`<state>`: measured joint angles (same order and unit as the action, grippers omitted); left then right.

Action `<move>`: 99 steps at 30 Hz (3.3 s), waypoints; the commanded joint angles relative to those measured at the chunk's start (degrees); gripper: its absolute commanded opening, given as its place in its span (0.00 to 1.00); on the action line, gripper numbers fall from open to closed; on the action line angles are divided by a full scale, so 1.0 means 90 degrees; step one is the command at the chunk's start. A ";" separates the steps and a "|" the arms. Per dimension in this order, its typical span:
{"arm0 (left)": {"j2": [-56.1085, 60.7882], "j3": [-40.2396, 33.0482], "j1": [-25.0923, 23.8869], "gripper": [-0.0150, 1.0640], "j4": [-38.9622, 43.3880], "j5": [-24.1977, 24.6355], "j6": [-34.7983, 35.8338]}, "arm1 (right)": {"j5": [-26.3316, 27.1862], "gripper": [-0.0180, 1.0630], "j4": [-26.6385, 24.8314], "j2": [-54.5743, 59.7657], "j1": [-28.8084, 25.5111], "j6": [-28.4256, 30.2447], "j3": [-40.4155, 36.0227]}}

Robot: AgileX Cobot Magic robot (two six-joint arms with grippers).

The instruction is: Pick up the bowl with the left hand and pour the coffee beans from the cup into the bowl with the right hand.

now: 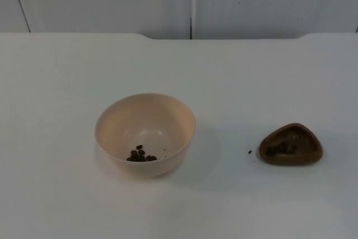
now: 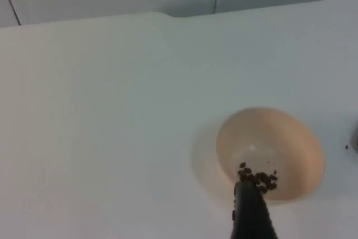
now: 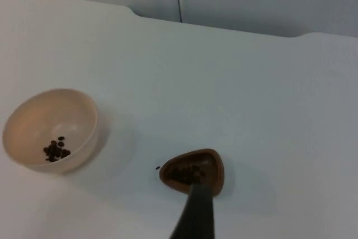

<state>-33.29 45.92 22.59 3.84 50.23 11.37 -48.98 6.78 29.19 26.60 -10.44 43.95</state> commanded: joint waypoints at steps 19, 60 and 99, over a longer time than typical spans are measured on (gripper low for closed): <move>0.2299 -0.0388 0.0025 0.46 -0.0022 0.0809 -0.0120 | -0.0979 0.66 -0.0693 -0.2685 -0.0014 0.0955 -0.0787; 0.3699 -0.1938 0.0025 0.46 -0.0200 0.1269 -0.0790 | -0.1435 0.66 -0.0946 -0.3243 -0.0014 0.1759 -0.1587; 0.3699 -0.1951 0.0025 0.99 -0.0486 0.1269 -0.1263 | -0.1435 0.99 -0.0941 -0.3243 -0.0014 0.1737 -0.1587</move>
<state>-0.16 28.70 22.59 0.00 62.22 0.00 -62.03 -1.79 0.24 26.60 5.15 29.92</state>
